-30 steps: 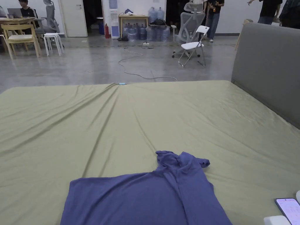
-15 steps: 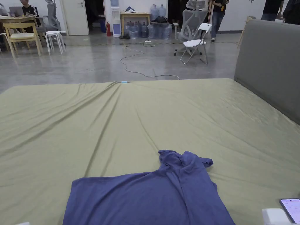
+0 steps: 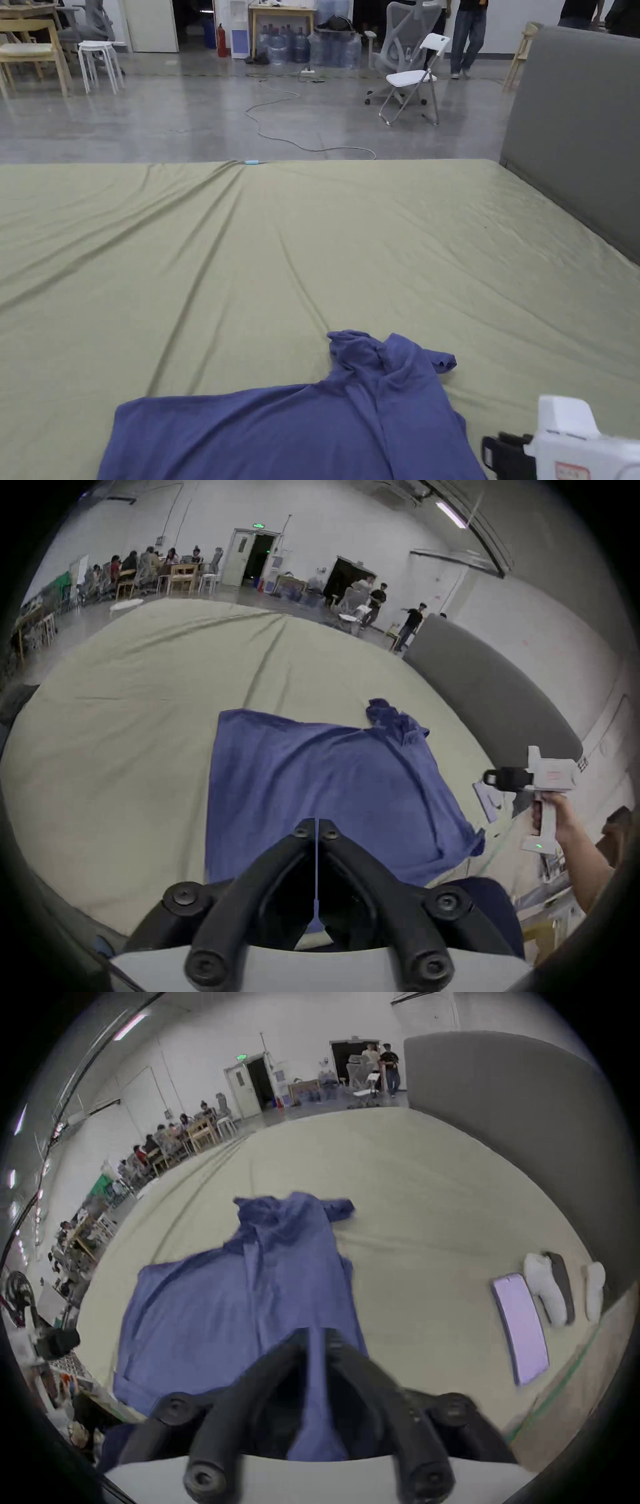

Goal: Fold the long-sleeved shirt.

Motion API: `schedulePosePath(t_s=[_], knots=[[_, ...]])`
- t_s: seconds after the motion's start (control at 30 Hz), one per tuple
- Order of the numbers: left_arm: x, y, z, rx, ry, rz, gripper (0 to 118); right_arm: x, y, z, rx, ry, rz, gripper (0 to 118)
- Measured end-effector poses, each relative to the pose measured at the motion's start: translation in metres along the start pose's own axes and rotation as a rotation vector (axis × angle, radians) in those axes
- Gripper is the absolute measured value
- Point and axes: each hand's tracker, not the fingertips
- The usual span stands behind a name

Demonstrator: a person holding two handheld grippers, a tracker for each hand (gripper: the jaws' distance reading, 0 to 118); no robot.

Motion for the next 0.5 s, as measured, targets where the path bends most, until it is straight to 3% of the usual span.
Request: schedulePosePath(t_s=[0.07, 0.1, 0.13, 0.17, 0.23, 0.33, 0.43, 0.5], knots=[[-0.007, 0.004, -0.011, 0.007, 0.003, -0.019, 0, 0.000, 0.040, -0.032, 0.008, -0.017, 0.010, 109], [-0.007, 0.006, -0.014, 0.010, 0.007, -0.028, 0, 0.001, 0.058, -0.051, 0.008, -0.039, 0.015, 118], [-0.007, 0.009, -0.018, 0.014, 0.013, -0.038, 0, 0.003, 0.076, -0.067, 0.038, -0.026, -0.045, 118], [-0.006, 0.013, -0.019, 0.016, 0.010, -0.037, 0, 0.005, 0.100, -0.090, 0.043, -0.095, -0.067, 118], [-0.007, 0.018, -0.026, 0.012, -0.006, -0.025, 0, 0.011, 0.134, -0.130, -0.007, -0.087, -0.112, 118], [-0.006, 0.014, -0.035, -0.012, -0.038, -0.006, 0, 0.022, 0.162, -0.186, -0.126, -0.126, -0.283, 111], [0.001, 0.008, -0.047, -0.032, -0.019, -0.068, 0, 0.030, 0.171, -0.223, -0.219, -0.121, -0.428, 93], [0.003, 0.004, -0.052, -0.041, -0.020, -0.072, 0, 0.032, 0.166, -0.238, -0.233, -0.146, -0.514, 71]])
